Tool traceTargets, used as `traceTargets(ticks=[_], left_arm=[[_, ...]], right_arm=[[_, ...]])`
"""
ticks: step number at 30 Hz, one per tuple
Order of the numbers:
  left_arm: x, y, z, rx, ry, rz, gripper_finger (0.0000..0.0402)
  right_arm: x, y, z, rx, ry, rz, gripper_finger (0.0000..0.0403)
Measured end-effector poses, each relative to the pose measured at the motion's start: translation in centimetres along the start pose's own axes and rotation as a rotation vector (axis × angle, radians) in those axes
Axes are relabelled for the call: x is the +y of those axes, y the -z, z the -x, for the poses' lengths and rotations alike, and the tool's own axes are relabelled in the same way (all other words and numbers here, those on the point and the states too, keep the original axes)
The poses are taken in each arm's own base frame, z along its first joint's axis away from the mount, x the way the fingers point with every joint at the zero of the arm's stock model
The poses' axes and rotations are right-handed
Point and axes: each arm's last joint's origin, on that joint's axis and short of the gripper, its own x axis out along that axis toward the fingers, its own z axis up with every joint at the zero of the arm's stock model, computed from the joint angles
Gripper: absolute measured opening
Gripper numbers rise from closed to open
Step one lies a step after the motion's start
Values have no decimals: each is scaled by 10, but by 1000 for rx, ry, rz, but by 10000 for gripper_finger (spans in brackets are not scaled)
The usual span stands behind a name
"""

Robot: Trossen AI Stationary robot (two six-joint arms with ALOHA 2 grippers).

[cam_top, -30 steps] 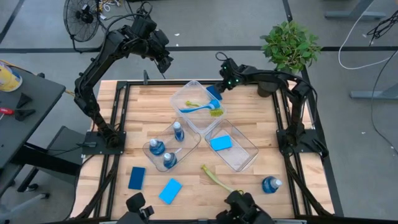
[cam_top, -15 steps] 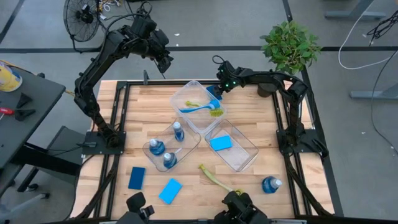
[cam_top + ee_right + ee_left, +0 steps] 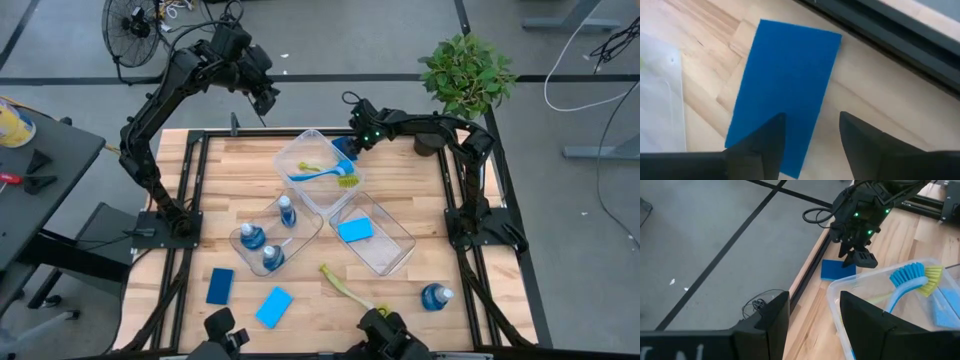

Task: Pick & Place Kitchen Sink Supplies
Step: Put the blue sponge into the right transparent bin

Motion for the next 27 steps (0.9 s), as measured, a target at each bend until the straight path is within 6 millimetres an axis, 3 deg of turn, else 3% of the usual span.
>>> traceTargets(ticks=[15,27], left_arm=[[0,0,0,-3,0,-1,179],[0,0,0,-3,-4,-2,179]], right_arm=[[0,1,0,16,-4,-2,157],[0,4,-1,48,-20,-30,30]])
